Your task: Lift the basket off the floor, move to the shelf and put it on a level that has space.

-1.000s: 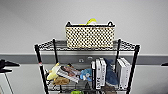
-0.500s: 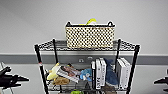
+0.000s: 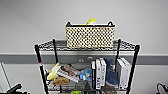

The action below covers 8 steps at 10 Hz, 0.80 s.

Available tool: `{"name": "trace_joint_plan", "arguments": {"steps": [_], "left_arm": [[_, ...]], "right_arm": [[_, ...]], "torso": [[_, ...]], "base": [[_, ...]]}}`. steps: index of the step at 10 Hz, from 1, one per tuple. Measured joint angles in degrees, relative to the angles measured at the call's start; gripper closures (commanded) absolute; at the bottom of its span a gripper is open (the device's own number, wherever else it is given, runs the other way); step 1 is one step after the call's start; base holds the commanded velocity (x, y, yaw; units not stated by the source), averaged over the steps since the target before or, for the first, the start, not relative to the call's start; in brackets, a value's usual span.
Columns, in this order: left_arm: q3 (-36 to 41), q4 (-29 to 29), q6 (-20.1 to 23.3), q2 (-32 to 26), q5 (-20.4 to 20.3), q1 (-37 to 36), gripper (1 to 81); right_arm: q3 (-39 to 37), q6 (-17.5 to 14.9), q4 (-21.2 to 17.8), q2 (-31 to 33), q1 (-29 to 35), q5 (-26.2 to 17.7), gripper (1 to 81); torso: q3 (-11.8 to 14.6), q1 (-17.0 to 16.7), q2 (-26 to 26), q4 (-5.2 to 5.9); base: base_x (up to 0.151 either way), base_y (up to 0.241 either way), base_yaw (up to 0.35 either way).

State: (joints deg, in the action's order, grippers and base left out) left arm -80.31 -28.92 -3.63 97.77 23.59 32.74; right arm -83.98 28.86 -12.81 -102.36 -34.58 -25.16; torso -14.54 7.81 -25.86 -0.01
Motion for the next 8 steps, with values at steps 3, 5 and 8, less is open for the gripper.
{"name": "trace_joint_plan", "arguments": {"steps": [3,5,8], "left_arm": [[-0.52,-0.02,2.49,2.39,-3.08,6.19,1.0],[-0.78,0.26,3.41,4.00,-3.94,10.67,1.0],[-2.29,2.33,3.68,10.72,-5.60,17.81,1.0]], "right_arm": [[-1.40,-2.76,0.02,-2.79,-7.72,3.32,1.0],[-2.56,-4.39,0.06,-4.85,-12.52,4.90,1.0],[-6.23,-6.58,0.09,-12.02,-17.97,7.74,1.0]], "torso": [[0.00,0.00,0.00,0.00],[0.00,0.00,0.00,0.00],[0.00,0.00,0.00,0.00]], "base": [[0.000,0.000,0.000],[0.000,0.000,0.000],[0.000,0.000,0.000]]}}
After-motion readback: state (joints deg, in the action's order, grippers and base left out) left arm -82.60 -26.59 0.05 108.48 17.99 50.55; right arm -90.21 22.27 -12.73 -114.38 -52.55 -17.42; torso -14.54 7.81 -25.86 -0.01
